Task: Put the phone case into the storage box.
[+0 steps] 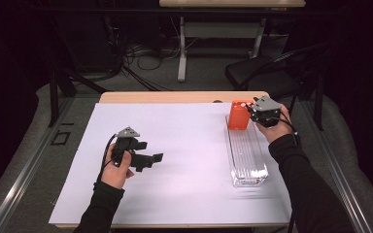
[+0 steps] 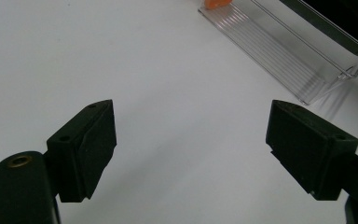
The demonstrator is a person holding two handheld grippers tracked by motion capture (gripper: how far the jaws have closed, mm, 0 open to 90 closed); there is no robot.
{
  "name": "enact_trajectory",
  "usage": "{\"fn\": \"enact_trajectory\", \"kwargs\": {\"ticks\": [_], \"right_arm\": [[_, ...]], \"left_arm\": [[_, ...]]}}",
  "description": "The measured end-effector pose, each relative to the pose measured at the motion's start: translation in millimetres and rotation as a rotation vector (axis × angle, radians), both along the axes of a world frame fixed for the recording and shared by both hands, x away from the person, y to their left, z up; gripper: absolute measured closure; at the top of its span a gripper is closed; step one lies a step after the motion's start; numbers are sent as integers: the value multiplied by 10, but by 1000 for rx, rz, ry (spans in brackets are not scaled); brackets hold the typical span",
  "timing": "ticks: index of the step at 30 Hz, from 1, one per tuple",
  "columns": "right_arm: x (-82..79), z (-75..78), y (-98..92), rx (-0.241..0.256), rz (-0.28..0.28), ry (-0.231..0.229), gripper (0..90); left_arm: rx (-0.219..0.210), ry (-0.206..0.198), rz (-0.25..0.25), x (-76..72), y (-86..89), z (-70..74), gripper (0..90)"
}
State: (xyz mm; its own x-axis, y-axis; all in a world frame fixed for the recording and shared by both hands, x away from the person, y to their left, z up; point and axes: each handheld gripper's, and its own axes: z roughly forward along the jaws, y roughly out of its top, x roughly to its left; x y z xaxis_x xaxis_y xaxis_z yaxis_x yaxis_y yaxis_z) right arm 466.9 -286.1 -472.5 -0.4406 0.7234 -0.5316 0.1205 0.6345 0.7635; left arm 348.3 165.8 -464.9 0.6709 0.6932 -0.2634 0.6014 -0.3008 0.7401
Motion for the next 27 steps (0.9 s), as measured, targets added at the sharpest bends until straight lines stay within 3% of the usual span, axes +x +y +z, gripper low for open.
{"fn": "enact_trajectory", "kwargs": {"ticks": [9, 17, 27], "right_arm": [[-23, 24, -30, 37, -14, 16, 502], [-40, 28, -22, 22, -19, 42, 484], [-55, 39, -13, 8, -13, 31, 492]], "left_arm": [[-3, -2, 1, -4, 4, 10, 166], [-6, -8, 3, -10, 8, 23, 166], [-6, -9, 3, -10, 9, 24, 166]]}}
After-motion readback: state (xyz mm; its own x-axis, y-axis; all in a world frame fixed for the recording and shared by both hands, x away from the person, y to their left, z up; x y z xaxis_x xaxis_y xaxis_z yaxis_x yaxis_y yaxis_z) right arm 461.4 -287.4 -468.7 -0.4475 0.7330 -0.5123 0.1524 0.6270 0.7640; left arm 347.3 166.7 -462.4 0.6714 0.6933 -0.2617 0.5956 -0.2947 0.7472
